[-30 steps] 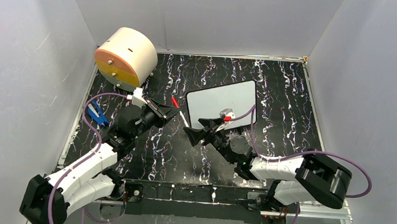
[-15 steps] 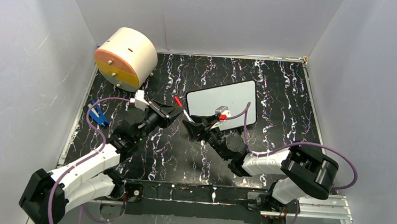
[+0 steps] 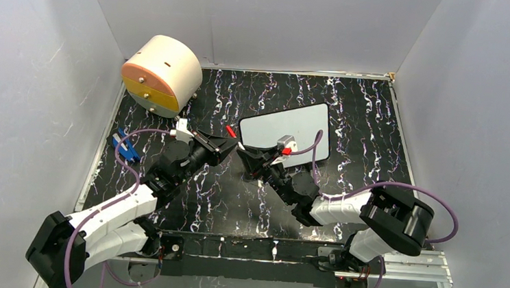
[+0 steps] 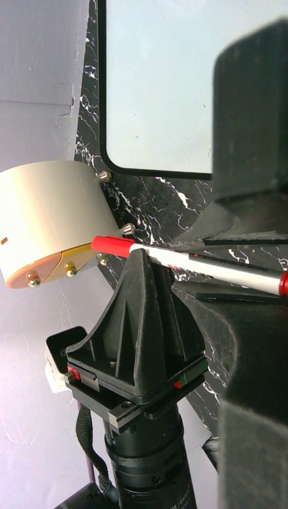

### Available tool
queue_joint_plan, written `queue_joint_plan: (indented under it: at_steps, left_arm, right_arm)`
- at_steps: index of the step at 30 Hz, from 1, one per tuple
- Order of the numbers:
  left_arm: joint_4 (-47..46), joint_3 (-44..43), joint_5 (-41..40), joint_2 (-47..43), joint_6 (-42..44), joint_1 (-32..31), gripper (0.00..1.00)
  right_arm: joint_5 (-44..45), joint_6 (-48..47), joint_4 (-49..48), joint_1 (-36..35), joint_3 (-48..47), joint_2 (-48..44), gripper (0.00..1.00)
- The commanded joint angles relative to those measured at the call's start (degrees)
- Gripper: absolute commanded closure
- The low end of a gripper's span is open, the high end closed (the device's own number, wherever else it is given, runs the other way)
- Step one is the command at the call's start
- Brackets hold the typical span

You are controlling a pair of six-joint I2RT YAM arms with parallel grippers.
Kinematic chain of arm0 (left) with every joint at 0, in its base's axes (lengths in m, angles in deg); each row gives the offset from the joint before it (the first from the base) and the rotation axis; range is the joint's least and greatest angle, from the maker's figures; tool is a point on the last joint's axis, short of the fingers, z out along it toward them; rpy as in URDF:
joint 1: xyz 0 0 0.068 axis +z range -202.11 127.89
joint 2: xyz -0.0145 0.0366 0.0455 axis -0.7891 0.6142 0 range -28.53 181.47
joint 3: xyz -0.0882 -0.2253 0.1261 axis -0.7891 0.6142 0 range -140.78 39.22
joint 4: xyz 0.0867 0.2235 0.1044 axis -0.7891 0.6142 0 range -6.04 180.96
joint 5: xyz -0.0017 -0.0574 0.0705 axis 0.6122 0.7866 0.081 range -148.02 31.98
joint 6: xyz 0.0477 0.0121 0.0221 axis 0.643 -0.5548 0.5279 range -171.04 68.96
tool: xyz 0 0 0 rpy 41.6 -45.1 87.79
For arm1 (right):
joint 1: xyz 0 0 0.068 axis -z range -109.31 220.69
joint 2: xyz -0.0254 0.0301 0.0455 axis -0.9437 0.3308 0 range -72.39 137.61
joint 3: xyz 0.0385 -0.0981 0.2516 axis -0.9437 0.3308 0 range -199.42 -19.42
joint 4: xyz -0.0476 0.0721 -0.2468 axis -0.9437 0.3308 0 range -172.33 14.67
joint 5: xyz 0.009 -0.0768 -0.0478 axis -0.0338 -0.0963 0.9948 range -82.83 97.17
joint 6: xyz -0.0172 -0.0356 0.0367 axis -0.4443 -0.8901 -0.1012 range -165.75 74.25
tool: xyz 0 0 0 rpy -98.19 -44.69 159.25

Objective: Write a sentence on the whiteboard
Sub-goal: Open the whiteboard marker at the center of the board.

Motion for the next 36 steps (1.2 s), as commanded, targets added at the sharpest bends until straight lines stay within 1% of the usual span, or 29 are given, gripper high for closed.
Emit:
queue_joint_plan:
  at_steps: [1,8,10,11,15,17,20,22,25,30,34,36]
  left_arm:
    - [-1.97,-0.72,-1.57,-0.03,-0.86,-0.68,1.0]
    - [-2.05,-1.28,-1.3,1.27,-1.75,-1.36,1.0]
    - [-2.06,-1.14,-1.3,1.54,-1.73,-1.39,1.0]
    - [-2.06,-1.03,-1.42,1.57,-1.54,-1.36,0.99]
    - [-0.39,-0.26,-3.1,0.18,-0.15,-1.37,0.79]
    - [1.77,-0.47,-4.64,-1.32,2.2,-1.4,0.73]
    - [6.48,-3.07,-7.04,-3.59,9.56,-1.37,0.67]
    - [12.08,-5.94,-8.65,-4.58,16.58,-1.37,0.64]
    - [16.34,-9.38,-9.77,-5.95,24.75,-1.4,0.57]
    - [20.94,-14.2,-8.4,-7.07,39.21,-1.34,0.41]
    - [25.86,-17.76,-7.09,-8.57,51.19,-1.32,0.33]
    - [28.54,-19.67,-6.13,-8.94,56.91,-1.29,0.31]
  right_arm:
    - [1.17,-1.7,-5.0,-0.15,-2.3,-0.19,0.7]
    - [1.28,-2.37,-4.2,-0.08,-2.26,-0.99,0.88]
    - [1.15,-2.69,-2.05,-0.08,-2.67,-1.67,0.97]
    - [0.94,-2.89,-1.18,-0.14,-2.67,-2.29,1.0]
    - [-0.35,-3.86,2.52,-0.05,-1.93,-5.18,1.0]
    - [-1.73,-4.28,6.38,0.22,-2.09,-7.2,1.0]
    - [-5.44,-3.93,15.31,1.35,-3.49,-10.58,1.0]
    - [-7.07,-2.29,22.42,2.59,-4.4,-12.83,1.0]
    - [-10.5,0.05,31.41,5.44,-4.88,-17.32,1.0]
    - [-15.41,1.07,45.7,9.92,-6.6,-24.43,1.0]
    - [-21.89,-0.36,54.58,12.57,-7.82,-28.98,1.0]
    - [-24.17,-1.33,59.55,13.49,-9.35,-30.09,1.0]
